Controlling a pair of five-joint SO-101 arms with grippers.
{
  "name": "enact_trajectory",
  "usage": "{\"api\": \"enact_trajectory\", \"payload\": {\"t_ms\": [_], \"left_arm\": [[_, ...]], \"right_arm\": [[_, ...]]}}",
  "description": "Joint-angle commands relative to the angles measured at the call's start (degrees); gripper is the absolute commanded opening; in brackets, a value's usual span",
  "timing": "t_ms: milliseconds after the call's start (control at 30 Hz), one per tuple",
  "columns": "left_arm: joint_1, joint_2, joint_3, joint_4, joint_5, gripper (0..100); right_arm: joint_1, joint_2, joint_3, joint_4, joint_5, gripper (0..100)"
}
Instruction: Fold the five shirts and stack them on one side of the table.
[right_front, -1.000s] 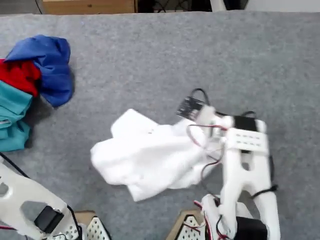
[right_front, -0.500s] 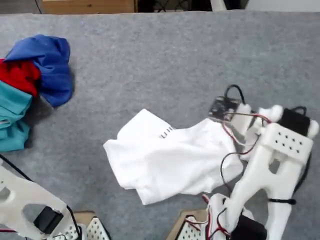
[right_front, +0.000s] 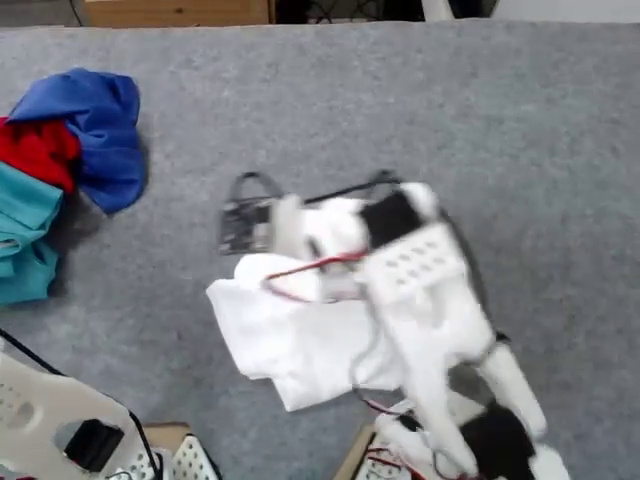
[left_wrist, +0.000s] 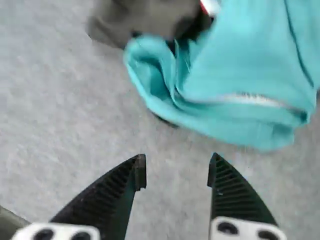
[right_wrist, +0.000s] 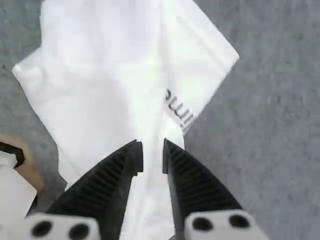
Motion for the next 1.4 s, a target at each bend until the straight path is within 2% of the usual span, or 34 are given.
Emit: {"api": "enact_trajectory", "payload": {"t_ms": [0, 133, 333, 567, 800, 1367], "left_arm": [[-1.19, -5.8, 8.57, -0.09, -1.76, 22], [-2.68, -8.7, 16.4, -4.66, -2.64, 22], [-4.18, -12.22, 25.63, -9.93, -3.34, 22], [-4.18, -15.47, 30.02, -11.43, -3.34, 22], [-3.91, -15.74, 30.29, -11.43, -3.34, 22], [-3.56, -15.65, 30.02, -11.43, -3.34, 22]], "right_arm": [[-8.0, 9.89, -7.69, -1.67, -3.25, 17.1], [-13.19, 24.4, -18.07, -2.37, -3.08, 24.8], [-16.35, 43.47, -37.14, 0.62, -2.81, 24.7], [-20.92, 58.07, -57.01, 8.88, -0.18, 21.8], [-21.89, 64.84, -60.09, 8.88, -0.18, 11.0], [-20.84, 68.0, -63.6, 8.35, -0.18, 11.0]]}}
